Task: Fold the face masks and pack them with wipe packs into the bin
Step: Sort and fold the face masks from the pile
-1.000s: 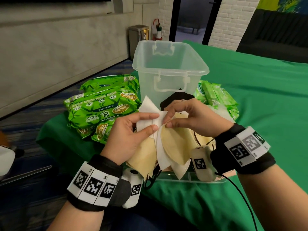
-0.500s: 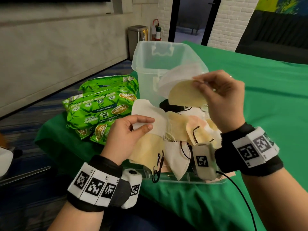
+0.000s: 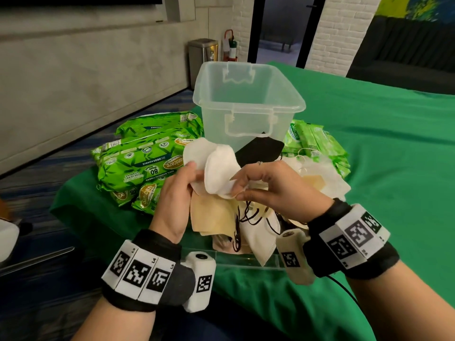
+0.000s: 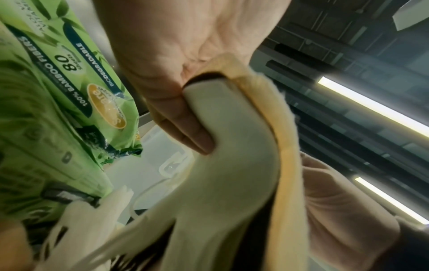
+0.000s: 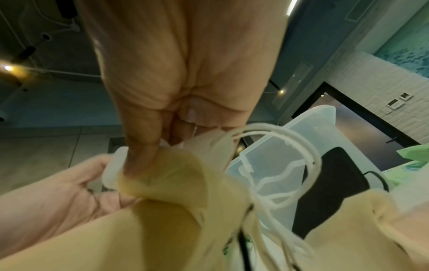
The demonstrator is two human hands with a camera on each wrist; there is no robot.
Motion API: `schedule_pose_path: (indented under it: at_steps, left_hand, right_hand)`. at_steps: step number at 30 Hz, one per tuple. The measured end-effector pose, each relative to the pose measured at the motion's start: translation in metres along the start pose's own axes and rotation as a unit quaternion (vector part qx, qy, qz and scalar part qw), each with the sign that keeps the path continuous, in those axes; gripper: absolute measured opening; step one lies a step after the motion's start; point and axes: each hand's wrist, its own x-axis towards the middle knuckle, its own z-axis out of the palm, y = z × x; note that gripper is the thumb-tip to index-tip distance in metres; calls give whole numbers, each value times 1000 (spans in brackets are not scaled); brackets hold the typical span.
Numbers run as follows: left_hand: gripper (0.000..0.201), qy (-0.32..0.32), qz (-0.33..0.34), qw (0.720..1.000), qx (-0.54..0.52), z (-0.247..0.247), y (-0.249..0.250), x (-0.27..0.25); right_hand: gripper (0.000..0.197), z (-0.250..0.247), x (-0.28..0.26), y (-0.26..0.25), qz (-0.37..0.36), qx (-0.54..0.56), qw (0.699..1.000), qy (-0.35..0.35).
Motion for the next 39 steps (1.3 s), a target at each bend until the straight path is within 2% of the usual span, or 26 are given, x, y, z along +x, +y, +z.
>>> schedule_pose_path:
  at_steps: [1, 5, 6, 9, 11, 13, 16, 20, 23, 25, 33, 35, 39]
  left_hand:
    - [37, 11, 6, 1000, 16, 1, 1, 0]
    - [9, 60, 50, 988, 134, 2, -5, 4]
    - [7, 68, 54, 985, 146, 0, -8, 5]
    - [5, 104, 64, 982, 144, -5, -9, 7]
    - [8, 121, 77, 979, 143, -9, -8, 8]
    - [11, 124, 91, 976, 155, -11, -8, 9]
    - [14, 106, 115, 971, 182, -8, -9, 9]
    - [15, 76, 137, 969, 190, -3, -8, 8]
    - [13, 24, 132, 974, 183, 0, -4, 4]
    - [3, -12, 131, 975, 176, 3, -2, 0]
    - [21, -43, 152, 978, 134, 7, -3, -5]
    - [11, -37, 153, 978, 137, 7, -4, -5]
    - [10, -44, 153, 977, 144, 8, -4, -6]
  right_hand:
    - [8, 1, 0, 0, -3, -2, 1000, -11]
    - [5, -1, -2, -3, -18, 3, 998, -60]
    - [1, -4, -3, -3, -8, 19, 997, -75]
    - [12, -17, -10, -7, 42, 65, 990, -120]
    - [9, -26, -13, -10, 45, 95, 986, -131]
    - [11, -32, -15, -12, 30, 166, 982, -87]
    - [22, -39, -12, -11, 19, 287, 957, 23]
    - [25, -32, -2, -19, 22, 306, 951, 44]
    - [46, -25, 7, -18, 71, 240, 965, 79]
    - [52, -21, 13, -16, 96, 176, 975, 93]
    - [34, -15, 16, -12, 116, 162, 969, 144]
    - [32, -15, 15, -12, 117, 178, 966, 148]
    - [30, -18, 15, -10, 105, 191, 963, 156]
